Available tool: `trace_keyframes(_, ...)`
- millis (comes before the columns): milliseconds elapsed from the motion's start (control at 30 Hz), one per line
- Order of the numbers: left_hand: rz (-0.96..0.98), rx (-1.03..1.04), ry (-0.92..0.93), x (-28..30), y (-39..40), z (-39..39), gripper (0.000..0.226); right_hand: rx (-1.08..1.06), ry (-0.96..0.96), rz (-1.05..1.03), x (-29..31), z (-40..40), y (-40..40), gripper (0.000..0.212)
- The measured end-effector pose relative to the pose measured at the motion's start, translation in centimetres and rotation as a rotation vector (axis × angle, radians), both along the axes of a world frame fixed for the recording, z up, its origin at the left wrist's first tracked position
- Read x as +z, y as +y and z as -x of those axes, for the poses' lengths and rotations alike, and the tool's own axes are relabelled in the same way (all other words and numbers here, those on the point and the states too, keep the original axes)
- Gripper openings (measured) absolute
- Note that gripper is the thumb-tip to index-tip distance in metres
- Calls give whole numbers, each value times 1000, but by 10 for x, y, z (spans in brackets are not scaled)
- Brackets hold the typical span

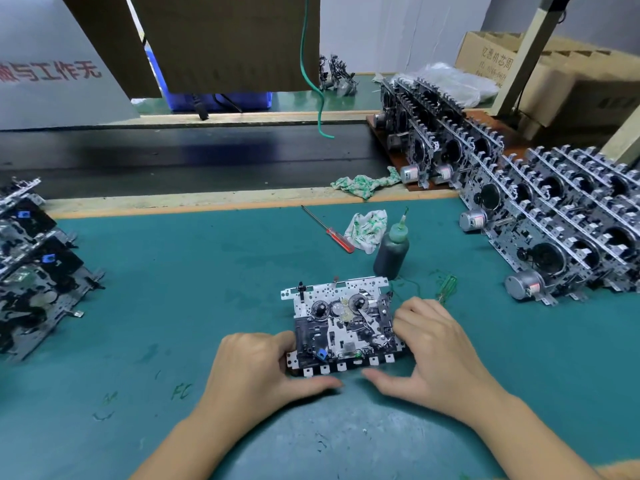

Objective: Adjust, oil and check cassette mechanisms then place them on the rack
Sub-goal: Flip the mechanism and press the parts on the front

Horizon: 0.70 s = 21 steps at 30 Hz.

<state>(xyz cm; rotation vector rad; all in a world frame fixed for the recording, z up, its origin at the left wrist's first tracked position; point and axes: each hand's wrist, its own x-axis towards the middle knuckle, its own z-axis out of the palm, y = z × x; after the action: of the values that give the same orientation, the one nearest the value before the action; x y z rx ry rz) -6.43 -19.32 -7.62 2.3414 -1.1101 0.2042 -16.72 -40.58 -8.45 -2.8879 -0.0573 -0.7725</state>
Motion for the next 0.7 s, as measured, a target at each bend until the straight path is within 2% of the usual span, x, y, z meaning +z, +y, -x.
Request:
trace_keyframes(100,46,-3,10,0,0,-2,55,43,-2,-8,2,-1,-2,52)
trace_keyframes(300,-32,-46,50,-1,4,0,70,-22,-13,-20,4,1,2,61)
trace_keyframes(400,3,-54,21,1,4,-1,60,-88,-24,-27,3,0,8,60)
trace_keyframes(600,46,-36,50,-3,4,-3,66,44,29,-70,7,2,1,51)
trace_keyframes(700,84,-34,167,-3,5,-5,66,67,67,-101,12,1,2,50)
